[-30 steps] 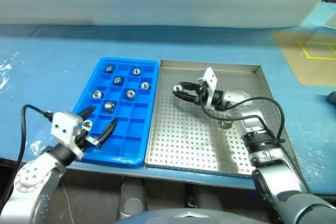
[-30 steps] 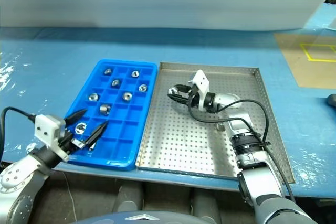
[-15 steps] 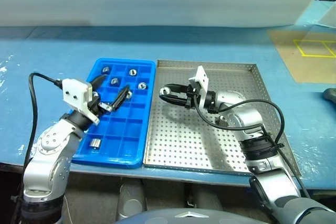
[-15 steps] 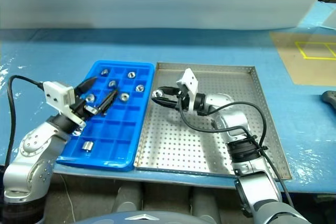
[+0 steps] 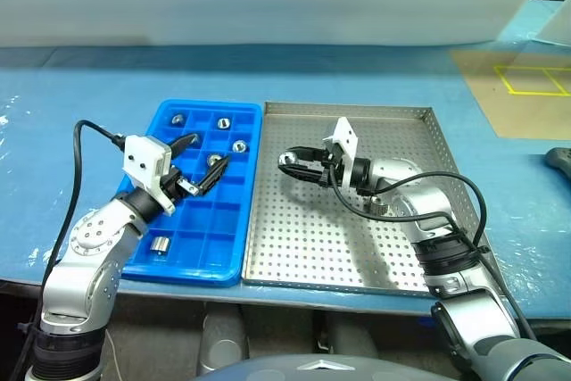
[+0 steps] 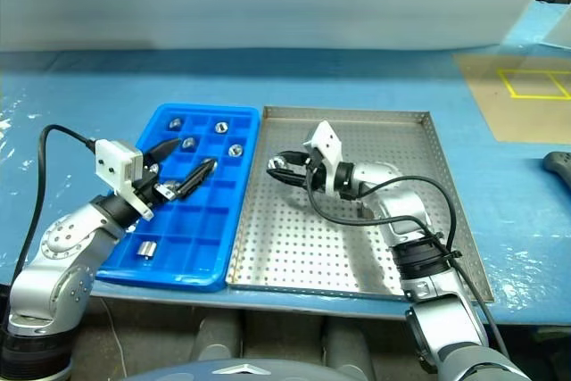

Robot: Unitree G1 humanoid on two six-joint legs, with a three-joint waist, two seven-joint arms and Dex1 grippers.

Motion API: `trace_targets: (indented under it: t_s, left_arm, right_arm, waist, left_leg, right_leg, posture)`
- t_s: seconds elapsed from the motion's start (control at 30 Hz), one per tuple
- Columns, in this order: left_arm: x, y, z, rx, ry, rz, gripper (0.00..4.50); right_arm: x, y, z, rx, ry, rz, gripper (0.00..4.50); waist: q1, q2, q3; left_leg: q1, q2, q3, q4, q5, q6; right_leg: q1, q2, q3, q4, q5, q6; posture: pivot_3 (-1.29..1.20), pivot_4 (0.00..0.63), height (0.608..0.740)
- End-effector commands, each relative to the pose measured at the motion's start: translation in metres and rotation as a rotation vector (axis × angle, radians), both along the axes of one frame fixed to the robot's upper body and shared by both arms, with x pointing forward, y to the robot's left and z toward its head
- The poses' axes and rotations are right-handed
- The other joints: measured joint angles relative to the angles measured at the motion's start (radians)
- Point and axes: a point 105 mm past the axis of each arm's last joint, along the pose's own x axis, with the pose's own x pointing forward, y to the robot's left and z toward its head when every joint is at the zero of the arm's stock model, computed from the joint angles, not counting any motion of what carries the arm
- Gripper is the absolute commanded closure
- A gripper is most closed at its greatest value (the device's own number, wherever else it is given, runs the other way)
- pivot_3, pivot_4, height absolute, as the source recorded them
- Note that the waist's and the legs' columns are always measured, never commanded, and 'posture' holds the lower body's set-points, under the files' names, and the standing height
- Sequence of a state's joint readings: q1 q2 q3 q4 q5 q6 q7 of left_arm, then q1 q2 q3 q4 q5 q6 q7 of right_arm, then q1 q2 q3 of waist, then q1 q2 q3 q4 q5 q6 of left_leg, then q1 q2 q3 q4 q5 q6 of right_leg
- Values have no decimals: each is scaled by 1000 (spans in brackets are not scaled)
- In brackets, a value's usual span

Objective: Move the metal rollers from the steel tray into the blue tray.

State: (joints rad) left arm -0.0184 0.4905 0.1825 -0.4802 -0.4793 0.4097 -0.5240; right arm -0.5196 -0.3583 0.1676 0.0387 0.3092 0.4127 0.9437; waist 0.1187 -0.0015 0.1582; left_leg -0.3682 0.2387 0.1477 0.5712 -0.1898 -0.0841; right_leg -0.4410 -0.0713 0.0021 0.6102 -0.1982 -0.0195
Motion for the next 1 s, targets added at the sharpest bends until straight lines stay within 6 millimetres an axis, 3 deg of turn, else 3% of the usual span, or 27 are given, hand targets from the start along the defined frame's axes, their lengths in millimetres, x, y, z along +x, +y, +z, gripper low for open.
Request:
trace_targets:
  t_s: [0.03,0.17,0.43,0.63,0.93,0.97,1.0]
  left_arm:
    - [3,1,9,-2,-47,-6,37]
    - [9,-2,16,-32,-81,-6,37]
    - [16,-18,6,9,-62,-95,37]
    - [28,-41,9,9,-81,-184,37]
    - [40,-72,-4,62,-62,-327,37]
    - [41,-75,-4,63,-62,-338,0]
    - [43,-79,-5,61,-60,-355,0]
  right_arm:
    - [0,-8,12,18,-50,-12,2824]
    - [-3,-9,6,-14,-31,-2,2824]
    - [-2,-19,-7,-57,-14,-56,2824]
    - [-2,-33,-21,-103,5,-121,2824]
    - [-3,-57,-33,-135,34,-246,2824]
    - [-4,-58,-33,-135,39,-247,2106]
    - [-6,-59,-33,-137,42,-246,1831]
  waist:
    - [0,0,0]
    - [2,0,0]
    - [-13,0,0]
    - [-22,0,0]
    - [-44,0,0]
    - [-47,0,0]
    - [-50,0,0]
  left_leg:
    - [0,0,0,0,0,0]
    - [0,0,0,0,0,0]
    - [0,0,0,1,0,0]
    - [0,-1,0,2,0,0]
    - [0,-1,0,2,0,0]
    - [0,-1,0,2,0,0]
    - [0,-1,0,2,0,0]
  right_leg:
    - [0,0,0,0,0,0]
    - [0,0,0,0,0,0]
    - [0,0,0,0,0,0]
    - [1,-1,0,1,0,0]
    - [1,-1,1,2,0,0]
    - [1,-1,1,2,0,0]
    - [1,-1,1,2,0,0]
  posture:
    - [143,150,740]
    - [143,150,740]
    - [89,150,740]
    - [33,150,740]
    - [-53,150,740]
    - [-53,150,740]
    - [-77,150,740]
